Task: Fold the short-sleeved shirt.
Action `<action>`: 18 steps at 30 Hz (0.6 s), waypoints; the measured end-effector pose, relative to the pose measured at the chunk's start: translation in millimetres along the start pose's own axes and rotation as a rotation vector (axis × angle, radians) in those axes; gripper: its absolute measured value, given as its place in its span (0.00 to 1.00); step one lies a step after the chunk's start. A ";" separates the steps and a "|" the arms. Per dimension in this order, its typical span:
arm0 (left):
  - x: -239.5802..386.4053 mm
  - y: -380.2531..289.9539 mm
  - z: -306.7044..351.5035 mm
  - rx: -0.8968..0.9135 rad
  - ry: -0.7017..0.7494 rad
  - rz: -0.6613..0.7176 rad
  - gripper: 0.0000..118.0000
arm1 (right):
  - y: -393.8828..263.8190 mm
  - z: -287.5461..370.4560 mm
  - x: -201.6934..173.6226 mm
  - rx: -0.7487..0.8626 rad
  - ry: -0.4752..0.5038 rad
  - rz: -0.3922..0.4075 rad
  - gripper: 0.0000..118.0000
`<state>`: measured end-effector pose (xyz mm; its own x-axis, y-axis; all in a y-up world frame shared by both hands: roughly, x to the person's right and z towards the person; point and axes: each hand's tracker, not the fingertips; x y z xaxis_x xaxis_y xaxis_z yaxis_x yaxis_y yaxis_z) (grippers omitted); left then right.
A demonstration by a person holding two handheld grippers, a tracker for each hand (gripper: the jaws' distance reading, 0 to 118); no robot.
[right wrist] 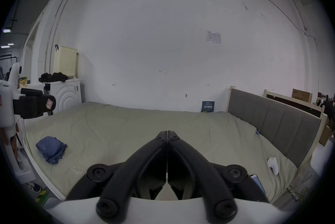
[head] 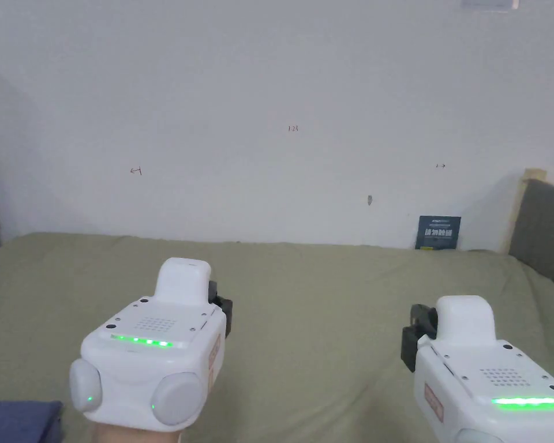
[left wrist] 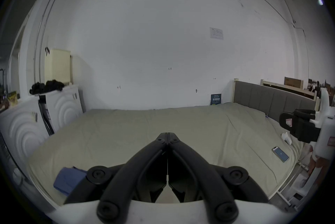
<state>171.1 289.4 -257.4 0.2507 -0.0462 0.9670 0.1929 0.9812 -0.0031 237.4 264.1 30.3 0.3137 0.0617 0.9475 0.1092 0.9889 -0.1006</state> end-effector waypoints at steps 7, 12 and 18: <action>-9.7 -1.0 1.0 0.000 0.047 0.026 0.00 | 4.6 3.0 2.9 0.014 -0.010 0.013 0.00; -14.8 -1.6 2.1 0.005 0.071 0.026 0.00 | 6.1 4.5 1.6 0.024 -0.021 0.016 0.00; -19.9 -1.8 2.6 0.001 0.083 0.030 0.00 | 7.2 1.9 2.5 0.035 -0.027 0.024 0.00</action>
<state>163.3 289.1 -276.0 0.3340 -0.0325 0.9420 0.1833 0.9826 -0.0311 237.1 271.6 32.5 0.2906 0.0888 0.9527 0.0690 0.9912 -0.1134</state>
